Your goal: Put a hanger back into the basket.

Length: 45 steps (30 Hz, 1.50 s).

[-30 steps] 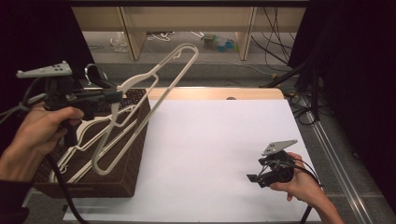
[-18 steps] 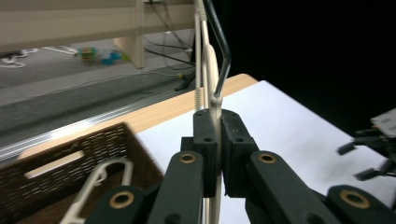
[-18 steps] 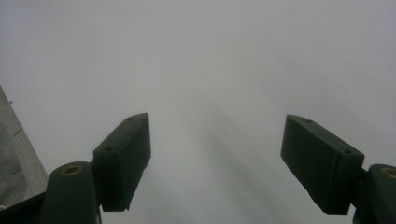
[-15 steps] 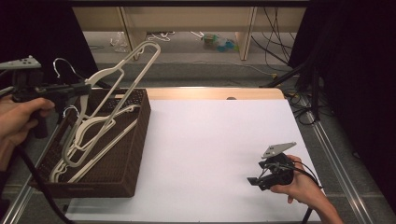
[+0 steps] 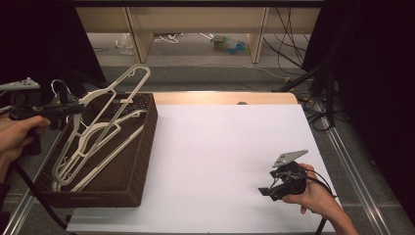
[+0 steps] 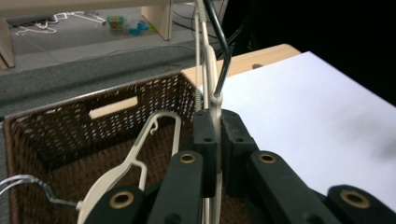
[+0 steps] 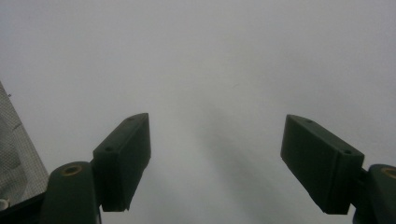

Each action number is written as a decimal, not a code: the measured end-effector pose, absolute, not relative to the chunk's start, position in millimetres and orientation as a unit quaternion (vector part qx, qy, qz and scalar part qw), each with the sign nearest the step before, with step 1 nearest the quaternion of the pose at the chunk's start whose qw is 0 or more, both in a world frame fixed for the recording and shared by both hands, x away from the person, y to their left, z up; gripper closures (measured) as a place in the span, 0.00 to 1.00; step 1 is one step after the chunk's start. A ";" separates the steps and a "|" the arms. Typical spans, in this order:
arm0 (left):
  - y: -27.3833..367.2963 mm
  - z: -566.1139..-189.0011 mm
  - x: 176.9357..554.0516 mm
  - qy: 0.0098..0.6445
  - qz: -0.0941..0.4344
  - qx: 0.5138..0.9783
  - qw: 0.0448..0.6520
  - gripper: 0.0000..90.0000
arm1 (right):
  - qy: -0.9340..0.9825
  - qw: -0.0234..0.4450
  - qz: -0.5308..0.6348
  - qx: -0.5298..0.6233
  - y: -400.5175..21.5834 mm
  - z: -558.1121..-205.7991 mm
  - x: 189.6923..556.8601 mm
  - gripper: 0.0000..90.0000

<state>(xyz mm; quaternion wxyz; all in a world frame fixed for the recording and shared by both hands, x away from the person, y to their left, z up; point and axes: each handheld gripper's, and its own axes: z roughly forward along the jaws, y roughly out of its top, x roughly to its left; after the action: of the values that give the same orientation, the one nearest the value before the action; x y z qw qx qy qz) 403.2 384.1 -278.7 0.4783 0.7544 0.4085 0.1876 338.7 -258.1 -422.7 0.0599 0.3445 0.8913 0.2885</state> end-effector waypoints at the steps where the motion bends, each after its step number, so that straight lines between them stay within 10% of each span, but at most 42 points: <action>1: 384.1 -282.2 401.8 0.420 0.180 0.749 0.480 0.95 | 0.892 0.060 0.289 0.344 -257.9 -423.0 338.9 0.28; 36: 386.6 -375.6 424.5 0.497 0.115 0.761 0.401 0.95 | 0.894 0.064 0.286 0.339 -257.5 -425.0 338.9 0.28; 45: 399.5 -383.5 426.8 0.538 0.185 0.745 0.347 0.71 | 0.894 0.062 0.287 0.339 -257.7 -426.5 339.9 0.28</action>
<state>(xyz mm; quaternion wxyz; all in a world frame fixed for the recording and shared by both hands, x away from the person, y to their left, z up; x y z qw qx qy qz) 426.8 399.5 -383.5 0.3469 0.7455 0.5381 0.1854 339.9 -257.7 -426.5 0.0617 0.3393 0.8938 0.2865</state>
